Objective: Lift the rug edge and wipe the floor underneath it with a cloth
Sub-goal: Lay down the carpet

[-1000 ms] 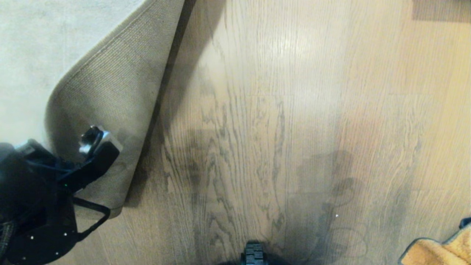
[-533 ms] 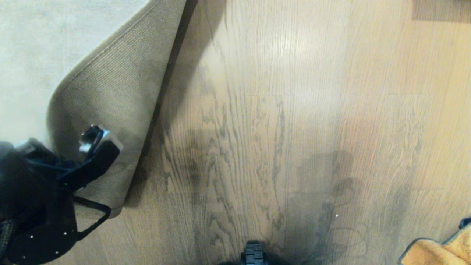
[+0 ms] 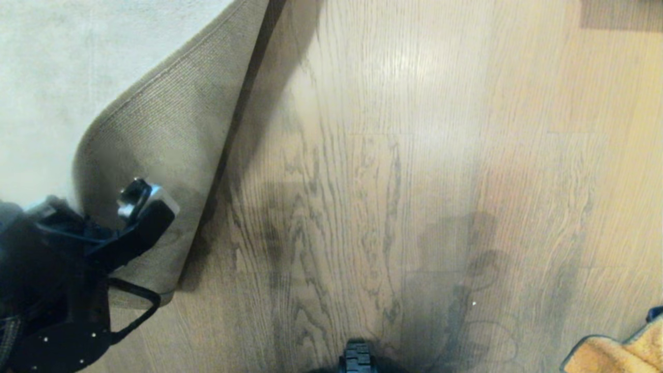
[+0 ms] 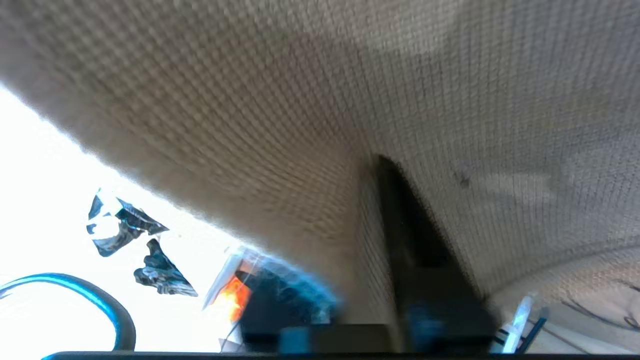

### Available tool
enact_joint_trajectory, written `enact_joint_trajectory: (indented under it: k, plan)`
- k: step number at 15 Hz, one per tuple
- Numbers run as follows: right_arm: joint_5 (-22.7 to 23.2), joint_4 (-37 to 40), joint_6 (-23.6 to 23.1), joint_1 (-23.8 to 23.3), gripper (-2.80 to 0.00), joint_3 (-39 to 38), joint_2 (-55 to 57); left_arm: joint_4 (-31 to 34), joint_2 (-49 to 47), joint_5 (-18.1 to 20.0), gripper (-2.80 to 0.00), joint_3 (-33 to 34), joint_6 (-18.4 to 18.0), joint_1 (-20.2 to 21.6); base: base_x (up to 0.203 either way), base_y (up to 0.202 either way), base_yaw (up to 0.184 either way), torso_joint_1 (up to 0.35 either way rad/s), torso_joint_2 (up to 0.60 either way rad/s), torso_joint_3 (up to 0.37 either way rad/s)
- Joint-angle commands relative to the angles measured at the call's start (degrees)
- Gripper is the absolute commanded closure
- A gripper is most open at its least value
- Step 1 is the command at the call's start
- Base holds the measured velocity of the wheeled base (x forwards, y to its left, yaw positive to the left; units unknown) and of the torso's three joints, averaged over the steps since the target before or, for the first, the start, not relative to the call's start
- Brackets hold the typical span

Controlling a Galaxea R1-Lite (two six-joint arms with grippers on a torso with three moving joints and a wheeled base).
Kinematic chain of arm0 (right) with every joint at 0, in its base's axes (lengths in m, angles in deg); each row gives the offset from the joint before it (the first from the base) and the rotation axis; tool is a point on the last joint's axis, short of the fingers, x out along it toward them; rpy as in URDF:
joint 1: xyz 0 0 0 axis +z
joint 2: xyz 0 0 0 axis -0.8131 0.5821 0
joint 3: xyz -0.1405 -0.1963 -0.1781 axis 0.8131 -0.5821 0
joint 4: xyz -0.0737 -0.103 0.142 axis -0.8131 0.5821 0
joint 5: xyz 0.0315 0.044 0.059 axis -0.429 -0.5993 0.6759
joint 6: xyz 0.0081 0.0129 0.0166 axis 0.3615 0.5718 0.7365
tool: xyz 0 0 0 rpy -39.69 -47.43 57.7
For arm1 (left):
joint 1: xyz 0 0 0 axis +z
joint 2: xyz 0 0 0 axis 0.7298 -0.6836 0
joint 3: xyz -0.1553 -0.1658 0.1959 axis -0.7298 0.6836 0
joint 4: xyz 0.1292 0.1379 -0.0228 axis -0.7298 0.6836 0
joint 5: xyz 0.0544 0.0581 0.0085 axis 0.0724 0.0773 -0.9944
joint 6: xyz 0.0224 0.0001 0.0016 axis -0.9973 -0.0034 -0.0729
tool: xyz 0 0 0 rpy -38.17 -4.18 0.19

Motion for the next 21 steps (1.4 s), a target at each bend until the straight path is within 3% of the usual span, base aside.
enact_joint_trajectory:
  k: [1,6,10,16,21]
  plan:
    - [0.0,0.0,0.0,0.0,0.00,0.0,0.1,-0.4,0.1,-0.3,-2.80,0.0,-0.4,-0.1,0.000,0.000,0.000,0.000,0.00,0.000]
    - [0.0,0.0,0.0,0.0,0.00,0.0,0.1,-0.4,1.1,-0.3,-2.80,-0.3,-0.1,-1.0,0.000,0.000,0.000,0.000,0.00,0.000]
    - [0.0,0.0,0.0,0.0,0.00,0.0,0.1,-0.4,2.4,-0.4,-2.80,-0.3,2.2,-2.3,0.000,0.000,0.000,0.000,0.00,0.000]
    - [0.0,0.0,0.0,0.0,0.00,0.0,0.1,-0.4,3.8,-0.6,-2.80,-0.6,7.3,-4.1,0.000,0.000,0.000,0.000,0.00,0.000]
    - [0.0,0.0,0.0,0.0,0.00,0.0,0.1,-0.3,3.7,-0.6,-2.80,-0.4,16.3,-6.4,0.000,0.000,0.000,0.000,0.00,0.000]
